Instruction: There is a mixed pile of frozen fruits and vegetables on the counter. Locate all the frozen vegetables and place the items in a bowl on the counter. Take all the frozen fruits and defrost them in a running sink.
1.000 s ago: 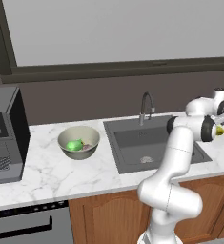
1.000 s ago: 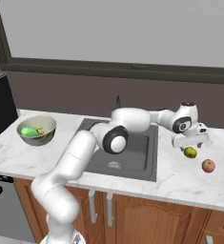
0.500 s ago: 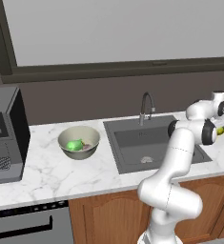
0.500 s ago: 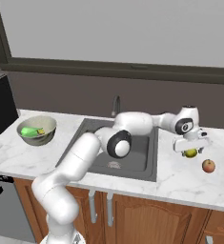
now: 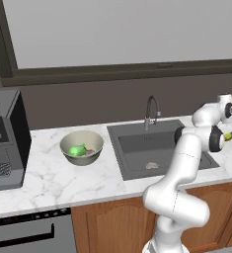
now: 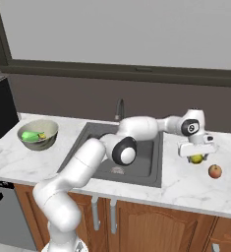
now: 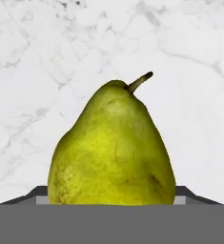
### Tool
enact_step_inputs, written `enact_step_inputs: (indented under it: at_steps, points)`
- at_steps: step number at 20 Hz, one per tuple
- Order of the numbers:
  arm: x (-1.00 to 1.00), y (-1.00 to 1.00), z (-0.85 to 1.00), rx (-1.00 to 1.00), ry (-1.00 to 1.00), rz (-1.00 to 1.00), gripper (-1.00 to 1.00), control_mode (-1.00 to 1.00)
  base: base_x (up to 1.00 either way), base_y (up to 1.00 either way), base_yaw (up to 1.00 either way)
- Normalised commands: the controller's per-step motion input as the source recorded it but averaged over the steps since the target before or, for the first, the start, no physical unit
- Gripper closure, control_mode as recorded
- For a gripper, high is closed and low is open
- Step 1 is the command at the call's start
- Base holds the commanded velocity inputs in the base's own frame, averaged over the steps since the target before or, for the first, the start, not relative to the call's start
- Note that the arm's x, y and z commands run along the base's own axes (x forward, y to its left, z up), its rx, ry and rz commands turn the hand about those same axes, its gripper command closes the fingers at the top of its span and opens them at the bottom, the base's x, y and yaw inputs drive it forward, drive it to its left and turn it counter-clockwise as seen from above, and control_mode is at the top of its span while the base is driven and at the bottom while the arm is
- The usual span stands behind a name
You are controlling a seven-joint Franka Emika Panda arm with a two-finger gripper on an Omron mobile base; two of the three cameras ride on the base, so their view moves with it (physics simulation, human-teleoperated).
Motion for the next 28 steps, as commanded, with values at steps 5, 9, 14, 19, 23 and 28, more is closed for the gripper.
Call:
enact_step_inputs:
  at_steps: [5,9,14,19,23,28]
  points:
    - [-0.03,0.3,-0.02,0.0,0.0,0.03,1.0,-1.0,0.0,0.0,0.0]
    - [-0.22,0.18,0.33,0.01,-0.02,0.0,1.0,-1.0,0.0,0.0,0.0]
    - [-0.44,0.46,0.64,-0.02,-0.04,0.02,1.0,-1.0,0.0,0.0,0.0]
    - [-0.54,0.7,0.61,-0.02,-0.1,0.07,1.0,-1.0,0.0,0.0,0.0]
    - [-0.64,0.81,0.43,-0.05,-0.1,0.09,1.0,-1.0,0.0,0.0,0.0]
    - [-0.39,0.81,0.08,-0.07,-0.02,0.05,1.0,-1.0,0.0,0.0,0.0]
